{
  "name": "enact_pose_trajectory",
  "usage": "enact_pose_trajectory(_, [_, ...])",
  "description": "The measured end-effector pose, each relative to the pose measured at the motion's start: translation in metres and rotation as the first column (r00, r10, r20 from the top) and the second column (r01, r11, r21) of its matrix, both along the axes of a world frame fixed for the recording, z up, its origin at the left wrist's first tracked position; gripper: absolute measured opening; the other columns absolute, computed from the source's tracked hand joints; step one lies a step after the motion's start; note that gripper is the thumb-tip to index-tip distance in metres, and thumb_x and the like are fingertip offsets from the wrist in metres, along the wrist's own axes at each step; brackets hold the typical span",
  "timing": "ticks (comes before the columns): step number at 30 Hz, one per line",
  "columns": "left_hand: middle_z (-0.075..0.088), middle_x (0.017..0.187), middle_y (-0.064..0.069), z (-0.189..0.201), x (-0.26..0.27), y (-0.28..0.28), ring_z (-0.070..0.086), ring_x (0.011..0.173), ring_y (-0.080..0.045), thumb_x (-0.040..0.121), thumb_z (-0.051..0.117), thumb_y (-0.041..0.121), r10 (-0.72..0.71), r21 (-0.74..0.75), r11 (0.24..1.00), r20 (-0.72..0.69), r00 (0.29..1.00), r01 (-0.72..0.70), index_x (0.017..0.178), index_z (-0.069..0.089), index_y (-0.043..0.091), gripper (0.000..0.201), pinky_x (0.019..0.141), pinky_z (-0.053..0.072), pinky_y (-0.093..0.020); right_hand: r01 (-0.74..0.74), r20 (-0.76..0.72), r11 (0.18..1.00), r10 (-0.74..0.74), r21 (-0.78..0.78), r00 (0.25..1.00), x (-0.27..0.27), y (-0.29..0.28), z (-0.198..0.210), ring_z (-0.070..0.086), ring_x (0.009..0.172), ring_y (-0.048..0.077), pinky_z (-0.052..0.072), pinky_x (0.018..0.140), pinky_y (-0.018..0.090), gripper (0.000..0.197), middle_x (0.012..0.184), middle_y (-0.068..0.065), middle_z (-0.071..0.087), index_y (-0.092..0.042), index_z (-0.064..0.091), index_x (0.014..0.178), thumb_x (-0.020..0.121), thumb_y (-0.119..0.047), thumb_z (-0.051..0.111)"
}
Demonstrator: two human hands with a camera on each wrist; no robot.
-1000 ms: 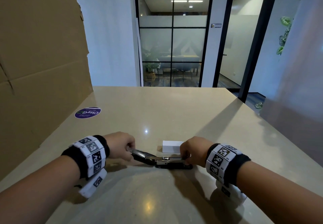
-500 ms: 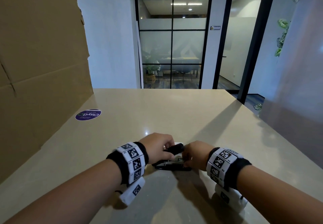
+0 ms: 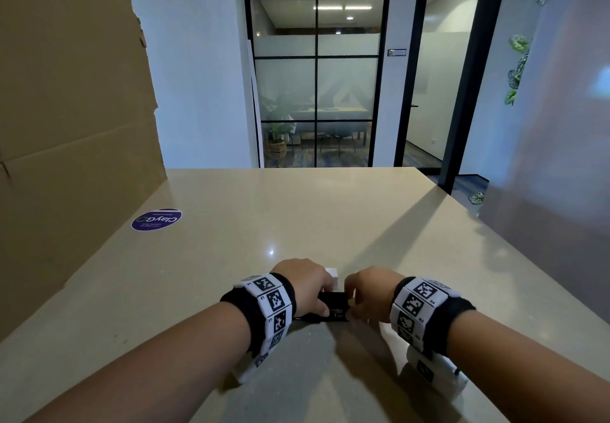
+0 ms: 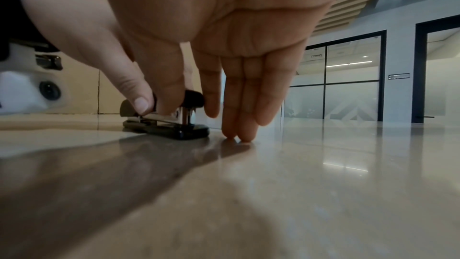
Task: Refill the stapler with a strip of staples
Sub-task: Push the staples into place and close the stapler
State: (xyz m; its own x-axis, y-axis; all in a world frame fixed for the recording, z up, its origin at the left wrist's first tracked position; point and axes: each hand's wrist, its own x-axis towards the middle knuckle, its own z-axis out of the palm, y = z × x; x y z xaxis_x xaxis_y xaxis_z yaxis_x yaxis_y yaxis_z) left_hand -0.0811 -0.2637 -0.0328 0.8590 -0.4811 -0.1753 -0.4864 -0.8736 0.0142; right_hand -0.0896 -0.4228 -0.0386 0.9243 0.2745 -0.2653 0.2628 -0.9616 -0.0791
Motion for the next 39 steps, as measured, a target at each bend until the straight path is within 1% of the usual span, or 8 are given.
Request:
enact_pose_trajectory(6, [0.071,0.095,-0.005,0.002,0.0,-0.008,0.063,0.082,-0.024,0.084,0.064,0.04,-0.047,0.125,0.991,0.006,0.999,0.046,0.108,0.068,0.019,0.032,0.068,0.048,-0.032,-0.001,0.039,1.0,0.0,0.021,0.999,-0.004,0.001,-0.002,0.061,0.103,0.027,0.047,0.081,0.032,0.036,0.114,0.006,0.066,-0.024,0.057,0.116,0.084,-0.039,0.06])
enact_pose_trajectory(13, [0.063,0.085,0.005,0.001,0.005,0.005,0.059,0.079,-0.018,0.087,0.057,0.044,-0.042,-0.026,0.999,-0.067,0.997,0.04,0.109,0.066,0.027,0.029,0.066,0.044,-0.031,-0.004,0.037,0.997,0.002,0.073,0.999,-0.006,-0.001,-0.001,0.061,0.105,0.028,0.049,0.089,0.035,0.039,0.116,0.007,0.067,-0.03,0.052,0.123,0.086,-0.044,0.055])
enact_pose_trajectory(16, [0.068,0.096,0.001,0.003,0.015,0.01,0.062,0.087,-0.02,0.094,0.041,0.048,-0.025,-0.154,0.988,-0.051,0.998,0.017,0.102,0.066,0.02,0.038,0.078,0.048,-0.035,-0.014,0.031,0.997,0.011,0.079,0.999,-0.006,-0.001,0.0,0.062,0.105,0.028,0.049,0.09,0.036,0.039,0.116,0.006,0.067,-0.028,0.051,0.122,0.087,-0.044,0.054])
enact_pose_trajectory(18, [0.065,0.112,-0.001,0.004,0.023,0.014,0.06,0.1,-0.022,0.098,0.038,0.038,-0.01,-0.205,0.979,-0.008,1.0,0.008,0.111,0.064,0.02,0.035,0.087,0.047,-0.037,-0.027,0.034,0.994,0.024,0.106,0.999,-0.006,0.0,0.0,0.063,0.102,0.028,0.051,0.091,0.037,0.037,0.116,0.004,0.068,-0.028,0.051,0.122,0.088,-0.043,0.053])
enact_pose_trajectory(20, [0.056,0.129,0.0,0.003,0.029,0.018,0.056,0.116,-0.022,0.098,0.042,0.031,0.021,-0.196,0.98,0.003,1.0,-0.019,0.127,0.056,0.024,0.033,0.098,0.045,-0.038,-0.047,0.059,0.989,0.04,0.137,0.997,-0.006,0.001,-0.001,0.064,0.1,0.027,0.051,0.09,0.037,0.033,0.115,0.004,0.067,-0.029,0.054,0.118,0.087,-0.042,0.053])
enact_pose_trajectory(23, [0.05,0.139,0.002,0.002,0.04,0.019,0.051,0.124,-0.022,0.094,0.052,0.025,0.042,-0.127,0.991,-0.02,0.999,-0.044,0.134,0.05,0.031,0.04,0.105,0.042,-0.04,-0.087,0.085,0.988,0.076,0.13,0.993,-0.004,0.004,0.0,0.063,0.098,0.027,0.051,0.088,0.038,0.027,0.111,0.004,0.067,-0.027,0.06,0.111,0.087,-0.038,0.053])
enact_pose_trajectory(32, [0.063,0.123,-0.002,-0.003,0.052,0.015,0.061,0.105,-0.024,0.084,0.065,0.015,0.017,-0.051,0.998,-0.058,0.998,-0.02,0.122,0.05,0.029,0.043,0.08,0.046,-0.031,-0.2,0.139,0.955,0.172,0.218,0.975,-0.003,0.005,0.004,0.059,0.106,0.024,0.044,0.087,0.029,0.031,0.119,0.003,0.059,-0.026,0.056,0.116,0.086,-0.02,0.06])
enact_pose_trajectory(39, [0.062,0.123,-0.004,-0.003,0.058,0.034,0.061,0.105,-0.028,0.084,0.065,0.012,0.064,-0.018,0.998,-0.062,0.996,-0.065,0.121,0.049,0.025,0.043,0.088,0.051,-0.04,-0.207,0.154,0.959,0.179,0.192,0.972,0.002,0.006,0.003,0.057,0.105,0.027,0.044,0.085,0.031,0.028,0.116,0.006,0.06,-0.022,0.057,0.11,0.083,-0.015,0.059])
